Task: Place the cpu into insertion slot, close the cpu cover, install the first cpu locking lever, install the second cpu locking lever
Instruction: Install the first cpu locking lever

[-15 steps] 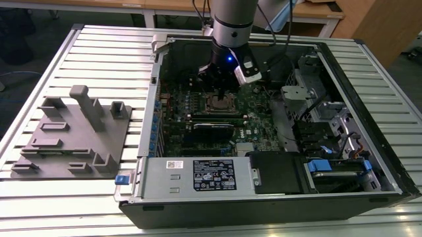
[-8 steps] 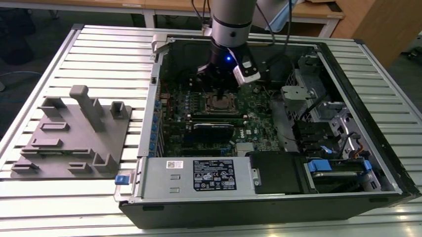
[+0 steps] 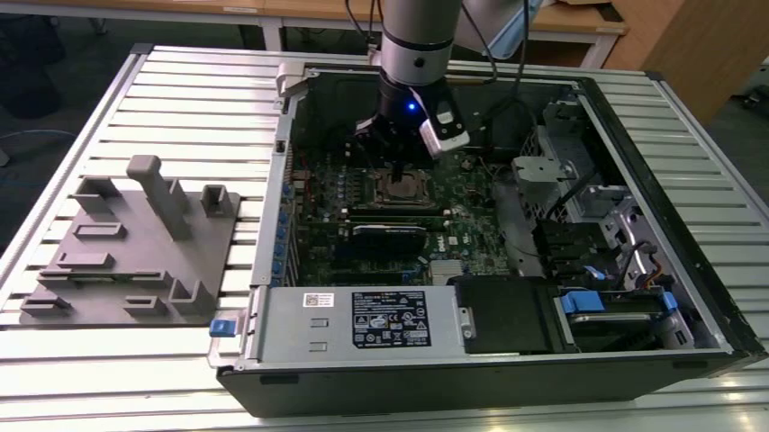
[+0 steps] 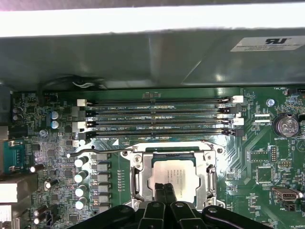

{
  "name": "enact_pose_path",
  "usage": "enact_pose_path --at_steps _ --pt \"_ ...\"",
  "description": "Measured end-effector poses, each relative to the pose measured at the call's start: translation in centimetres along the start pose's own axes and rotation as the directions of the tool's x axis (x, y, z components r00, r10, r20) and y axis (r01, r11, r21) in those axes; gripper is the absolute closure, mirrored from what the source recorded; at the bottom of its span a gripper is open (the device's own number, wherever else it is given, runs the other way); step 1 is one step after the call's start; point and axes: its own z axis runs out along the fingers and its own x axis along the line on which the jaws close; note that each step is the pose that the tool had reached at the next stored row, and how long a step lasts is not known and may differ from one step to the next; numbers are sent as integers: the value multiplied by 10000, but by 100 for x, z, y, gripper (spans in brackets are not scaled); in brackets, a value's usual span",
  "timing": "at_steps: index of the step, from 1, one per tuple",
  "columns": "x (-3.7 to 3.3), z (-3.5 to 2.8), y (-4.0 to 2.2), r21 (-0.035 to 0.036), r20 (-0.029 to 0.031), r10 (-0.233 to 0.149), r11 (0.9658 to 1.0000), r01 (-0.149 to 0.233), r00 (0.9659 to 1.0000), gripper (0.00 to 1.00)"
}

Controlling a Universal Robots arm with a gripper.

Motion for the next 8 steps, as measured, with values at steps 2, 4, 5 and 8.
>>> enact_pose_path --at_steps 2,4,5,8 --pt "1 -1 0 0 0 0 10000 0 10000 89" --pt "1 -9 -1 2 -1 1 10000 -1 10000 89" --pt "1 -17 0 1 0 1 10000 -1 10000 89" --pt "1 -38 0 1 0 0 10000 0 10000 89"
